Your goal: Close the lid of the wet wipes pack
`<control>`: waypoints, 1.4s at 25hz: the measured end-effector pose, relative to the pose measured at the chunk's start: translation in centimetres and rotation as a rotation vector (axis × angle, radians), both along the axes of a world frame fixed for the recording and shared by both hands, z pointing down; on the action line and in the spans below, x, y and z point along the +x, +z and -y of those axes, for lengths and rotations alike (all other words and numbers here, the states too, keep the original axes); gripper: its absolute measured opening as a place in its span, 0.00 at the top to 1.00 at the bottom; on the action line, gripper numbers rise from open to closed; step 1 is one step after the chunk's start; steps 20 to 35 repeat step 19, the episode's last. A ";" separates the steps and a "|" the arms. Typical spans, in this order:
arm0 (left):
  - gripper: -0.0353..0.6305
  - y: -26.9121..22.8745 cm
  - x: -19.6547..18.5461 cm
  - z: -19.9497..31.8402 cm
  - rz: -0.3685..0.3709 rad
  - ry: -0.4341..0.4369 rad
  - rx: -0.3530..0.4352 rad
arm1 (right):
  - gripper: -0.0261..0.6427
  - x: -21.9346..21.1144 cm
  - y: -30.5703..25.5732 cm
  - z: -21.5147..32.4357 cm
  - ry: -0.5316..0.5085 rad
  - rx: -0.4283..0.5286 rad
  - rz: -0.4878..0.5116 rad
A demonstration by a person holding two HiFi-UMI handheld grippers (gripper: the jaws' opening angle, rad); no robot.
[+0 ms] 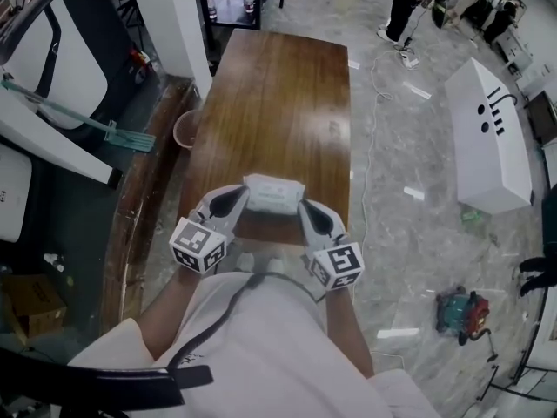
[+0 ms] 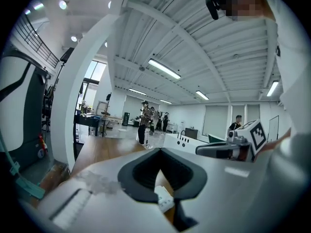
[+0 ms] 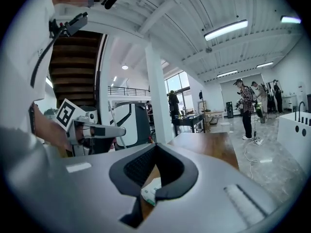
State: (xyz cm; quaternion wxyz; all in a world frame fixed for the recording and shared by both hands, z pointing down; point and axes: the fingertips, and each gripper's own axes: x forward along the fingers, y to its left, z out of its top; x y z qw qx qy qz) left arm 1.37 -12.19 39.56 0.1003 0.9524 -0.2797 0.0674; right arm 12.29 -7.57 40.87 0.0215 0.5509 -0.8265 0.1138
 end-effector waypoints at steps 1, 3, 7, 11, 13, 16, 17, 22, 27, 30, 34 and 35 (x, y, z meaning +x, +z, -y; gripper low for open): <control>0.94 -0.3 -0.1 0.1 -0.006 -0.004 0.005 | 0.95 0.2 -0.2 -0.1 0.005 0.004 -0.002; 0.94 -0.5 -0.2 0.3 -0.008 -0.005 0.013 | 0.95 0.6 -0.4 -0.2 0.012 0.010 -0.008; 0.94 0.2 -0.3 0.6 0.002 -0.004 0.011 | 0.95 0.8 -0.2 0.3 0.016 0.006 -0.022; 0.94 0.5 -0.2 0.6 0.010 0.003 0.006 | 0.95 0.5 -0.3 0.7 0.003 0.003 -0.036; 0.94 0.5 -0.2 0.8 0.011 0.004 0.004 | 0.95 0.4 -0.2 1.1 -0.001 -0.001 -0.041; 0.94 0.7 -0.4 1.3 0.008 0.004 -0.001 | 0.95 0.0 0.0 1.6 -0.008 -0.006 -0.046; 0.94 0.8 -0.5 1.4 0.007 0.005 -0.001 | 0.95 -0.2 0.1 1.8 -0.011 -0.007 -0.049; 0.94 0.9 -0.5 1.7 0.005 0.007 -0.001 | 0.95 -0.4 0.5 2.1 -0.016 -0.010 -0.054; 0.94 0.9 -0.5 1.7 0.005 0.007 -0.001 | 0.95 -0.4 0.5 2.1 -0.016 -0.010 -0.054; 0.94 0.9 -0.5 1.7 0.005 0.007 -0.001 | 0.95 -0.4 0.5 2.1 -0.016 -0.010 -0.054; 0.94 0.9 -0.5 1.7 0.005 0.007 -0.001 | 0.95 -0.4 0.5 2.1 -0.016 -0.010 -0.054; 0.94 0.9 -0.5 1.7 0.005 0.007 -0.001 | 0.95 -0.4 0.5 2.1 -0.016 -0.010 -0.054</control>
